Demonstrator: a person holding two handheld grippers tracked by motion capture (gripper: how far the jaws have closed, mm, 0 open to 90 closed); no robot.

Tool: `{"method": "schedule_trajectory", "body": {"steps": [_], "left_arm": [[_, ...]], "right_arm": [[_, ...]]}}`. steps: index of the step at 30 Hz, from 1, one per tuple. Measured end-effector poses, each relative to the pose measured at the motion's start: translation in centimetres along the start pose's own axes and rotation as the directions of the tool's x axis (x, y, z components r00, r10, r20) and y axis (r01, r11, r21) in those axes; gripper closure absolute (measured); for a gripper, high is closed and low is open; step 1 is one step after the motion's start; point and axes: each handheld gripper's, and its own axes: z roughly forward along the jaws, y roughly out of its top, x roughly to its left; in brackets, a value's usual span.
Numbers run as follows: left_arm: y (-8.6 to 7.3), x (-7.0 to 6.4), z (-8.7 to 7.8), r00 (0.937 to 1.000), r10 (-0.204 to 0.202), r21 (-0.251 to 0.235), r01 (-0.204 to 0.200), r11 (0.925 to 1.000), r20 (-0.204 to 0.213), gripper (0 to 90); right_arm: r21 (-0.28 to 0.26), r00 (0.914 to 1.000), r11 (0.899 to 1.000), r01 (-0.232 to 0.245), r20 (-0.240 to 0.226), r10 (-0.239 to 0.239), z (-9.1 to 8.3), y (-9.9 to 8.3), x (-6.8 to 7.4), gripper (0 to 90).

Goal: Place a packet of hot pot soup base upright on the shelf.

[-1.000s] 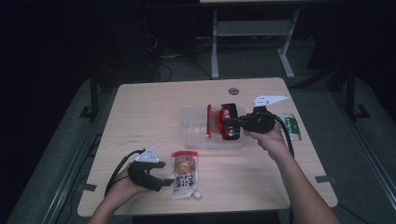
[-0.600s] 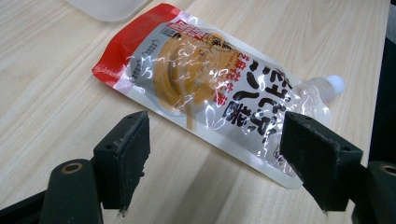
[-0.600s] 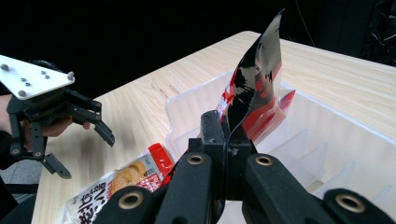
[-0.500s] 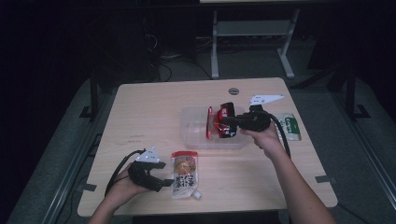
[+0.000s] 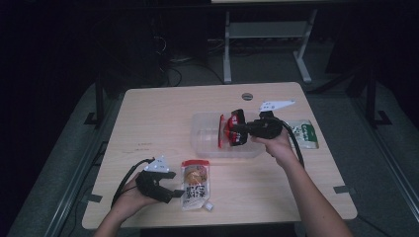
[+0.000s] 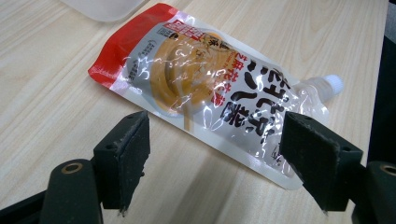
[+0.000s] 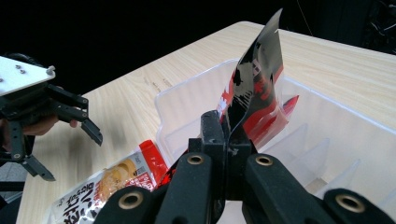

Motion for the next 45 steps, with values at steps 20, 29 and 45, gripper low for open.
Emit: {"method": "schedule_trajectory", "body": {"steps": [20, 29, 45], "left_arm": [[0.0, 0.1, 0.0, 0.9999, 0.017, 0.011, -0.017, 0.9998, -0.001, 24.0], [-0.1, 0.1, 0.0, 1.0, 0.001, 0.002, -0.001, 1.0, 0.002, 24.0], [-0.1, 0.1, 0.1, 1.0, 0.005, 0.018, -0.005, 0.9998, 0.009, 24.0]], "right_arm": [[0.05, 0.9997, 0.999, -0.007, 0.022, 0.006, 2.0, 0.0, -0.6, 90.0], [0.095, 0.9993, 0.995, 0.003, 0.038, -0.007, 3.4, 0.5, -0.4, 90.0], [0.099, 0.998, 0.995, -0.019, 0.062, 0.013, 4.6, 1.0, -1.2, 89.8]]}}
